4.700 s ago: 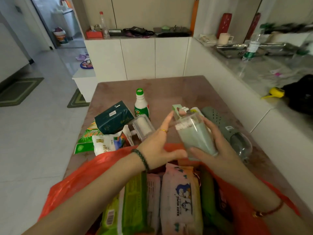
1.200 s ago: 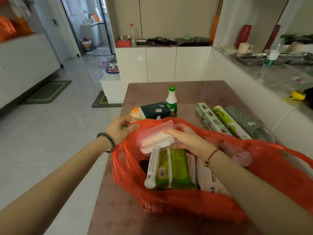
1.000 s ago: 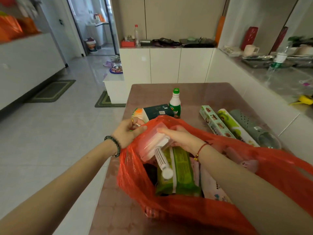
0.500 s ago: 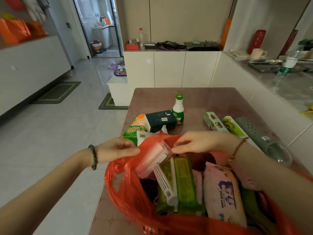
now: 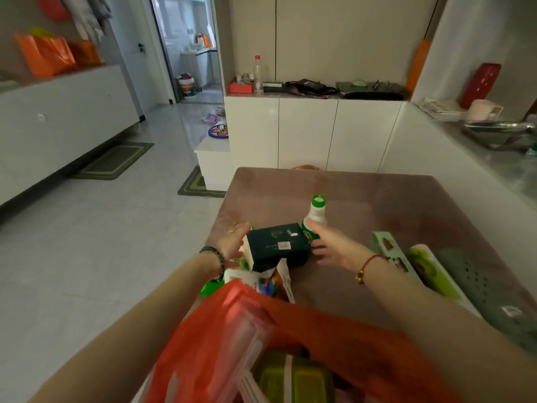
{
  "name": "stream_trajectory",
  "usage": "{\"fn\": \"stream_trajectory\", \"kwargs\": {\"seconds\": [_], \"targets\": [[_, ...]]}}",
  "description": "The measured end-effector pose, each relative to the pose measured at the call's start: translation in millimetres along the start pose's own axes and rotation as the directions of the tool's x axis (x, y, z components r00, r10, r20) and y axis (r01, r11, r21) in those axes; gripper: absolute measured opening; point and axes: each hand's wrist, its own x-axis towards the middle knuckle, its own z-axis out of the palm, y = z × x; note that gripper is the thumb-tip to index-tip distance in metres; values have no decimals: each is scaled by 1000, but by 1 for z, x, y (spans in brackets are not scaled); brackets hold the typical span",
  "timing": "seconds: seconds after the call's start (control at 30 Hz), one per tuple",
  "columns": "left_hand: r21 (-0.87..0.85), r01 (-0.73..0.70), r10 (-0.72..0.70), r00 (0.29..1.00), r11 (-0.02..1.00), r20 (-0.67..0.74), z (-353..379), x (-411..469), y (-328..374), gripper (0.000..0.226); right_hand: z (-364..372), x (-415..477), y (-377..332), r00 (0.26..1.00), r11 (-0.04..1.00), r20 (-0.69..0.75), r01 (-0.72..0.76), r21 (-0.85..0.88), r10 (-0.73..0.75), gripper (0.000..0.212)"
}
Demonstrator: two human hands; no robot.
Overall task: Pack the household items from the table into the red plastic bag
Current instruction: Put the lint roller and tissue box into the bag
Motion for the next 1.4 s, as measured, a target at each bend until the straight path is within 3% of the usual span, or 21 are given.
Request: {"fn": "stream_trajectory", "kwargs": {"seconds": [0.13,0.4,0.53,0.67,0.73,0.8,0.87,0.93,1.03,1.07,1.1,1.17,1.2,1.23,1.27,1.3,1.4], "targets": [[-28,126,-127,991,992,-38,17,44,-13,57,6,54,22,996,1000,-94,3,1,-3,63],[-277,193,-217,974,941,-59,17,67,-27,45,23,83,49,996,974,-39,-65,218,76,68],[-251,42,-68,993,967,-97,8,51,-14,23,19,63,42,999,964,-35,29,266,-21,63],[-158,-191,188,982,969,-31,2,2,14,23,-2,0,10,977,906,-28,206,370,-210,61],[-140,-256,269,960,956,77,0,-33,24,43,-20,-44,-6,950,863,-74,307,401,-304,61],[-84,-285,297,931,955,215,2,-72,30,95,-34,-92,-17,916,836,-69,390,387,-395,71],[28,-346,316,883,938,348,7,-110,25,123,-42,-138,-17,893,799,-101,438,411,-438,72],[150,-470,345,797,870,495,14,-141,18,113,-50,-176,-6,886,743,-158,453,492,-436,64],[275,-681,321,612,679,723,30,-168,-4,83,-57,-230,20,908,735,-169,411,540,-383,33],[383,-745,307,603,546,736,36,-167,-13,81,-59,-244,31,919,746,-159,386,542,-360,29],[524,-779,302,621,345,723,43,-163,-21,80,-59,-260,41,936,764,-150,347,544,-319,31],[735,-673,324,679,-81,659,59,-151,-32,75,-55,-282,62,965,809,-116,260,528,-235,28],[778,-592,335,703,-213,627,66,-146,-34,68,-51,-288,73,977,844,-89,211,494,-192,31],[806,-526,360,721,-272,592,72,-142,-34,57,-45,-292,84,990,887,-46,140,439,-134,40],[833,-482,390,736,-271,553,75,-138,-34,44,-37,-292,97,998,927,4,57,370,-63,46],[857,-471,436,740,-208,512,77,-136,-32,35,-27,-292,106,999,951,52,-27,309,11,45],[821,-561,571,710,103,413,78,-141,-23,30,-12,-278,129,989,956,57,-147,256,137,39]]}}
